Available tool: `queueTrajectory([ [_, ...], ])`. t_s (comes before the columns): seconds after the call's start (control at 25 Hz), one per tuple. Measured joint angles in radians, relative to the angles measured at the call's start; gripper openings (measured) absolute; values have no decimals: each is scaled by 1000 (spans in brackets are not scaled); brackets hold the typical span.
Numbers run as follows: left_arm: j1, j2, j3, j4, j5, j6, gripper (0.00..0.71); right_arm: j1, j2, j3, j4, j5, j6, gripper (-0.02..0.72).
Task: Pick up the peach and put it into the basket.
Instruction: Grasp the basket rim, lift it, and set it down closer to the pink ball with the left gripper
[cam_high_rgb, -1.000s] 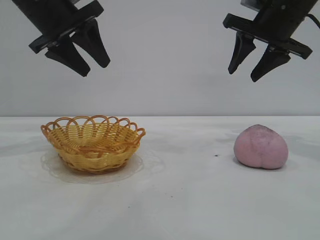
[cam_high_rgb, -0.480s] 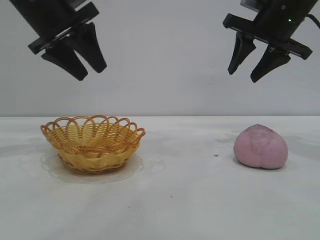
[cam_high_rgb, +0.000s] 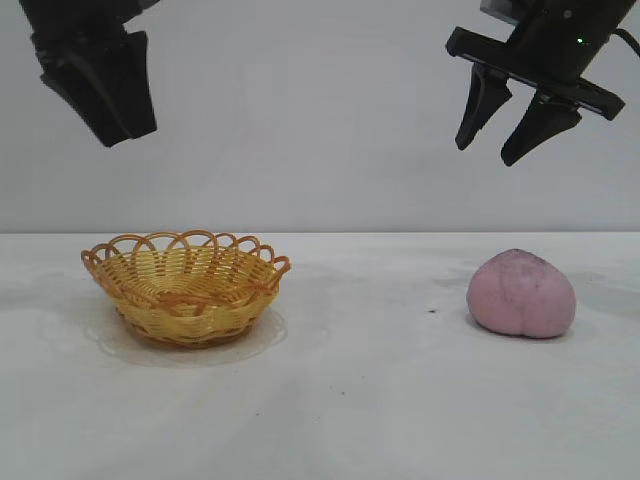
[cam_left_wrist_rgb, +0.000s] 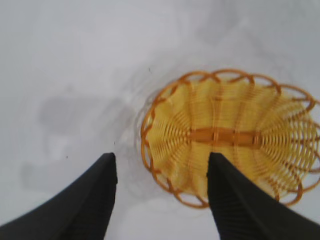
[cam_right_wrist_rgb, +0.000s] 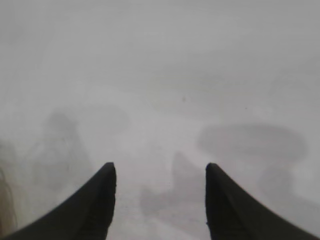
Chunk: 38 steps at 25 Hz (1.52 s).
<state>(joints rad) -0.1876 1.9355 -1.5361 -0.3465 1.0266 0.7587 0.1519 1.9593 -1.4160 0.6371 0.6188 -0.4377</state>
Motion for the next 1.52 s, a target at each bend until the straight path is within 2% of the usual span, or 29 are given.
queueTrajectory([
  [0.28,-35,117,-90,53,64,-2,398,0,0,0,0,7,0,340],
  [0.52,-75,196,-158,93,70,-9,398,0,0,0,-2,11,0,340],
  [0.88,-79,317,-267,134,92,-48,398,0,0,0,-2,19,-12,340],
  [1.0,-81,349,-286,134,127,-50,298,0,0,0,-2,19,-18,340],
  [1.16,-81,380,-293,134,162,-50,83,0,0,0,-2,19,-22,340],
  [1.2,-81,380,-295,132,171,-55,56,0,0,0,-2,19,-22,340],
  [1.36,-81,380,-314,131,199,-191,67,0,0,0,-2,19,-22,340],
  [1.4,-81,376,-317,131,199,-245,0,0,0,0,-2,19,-24,340],
  [1.52,-77,344,-321,107,199,-366,0,0,0,0,-2,19,-33,340],
])
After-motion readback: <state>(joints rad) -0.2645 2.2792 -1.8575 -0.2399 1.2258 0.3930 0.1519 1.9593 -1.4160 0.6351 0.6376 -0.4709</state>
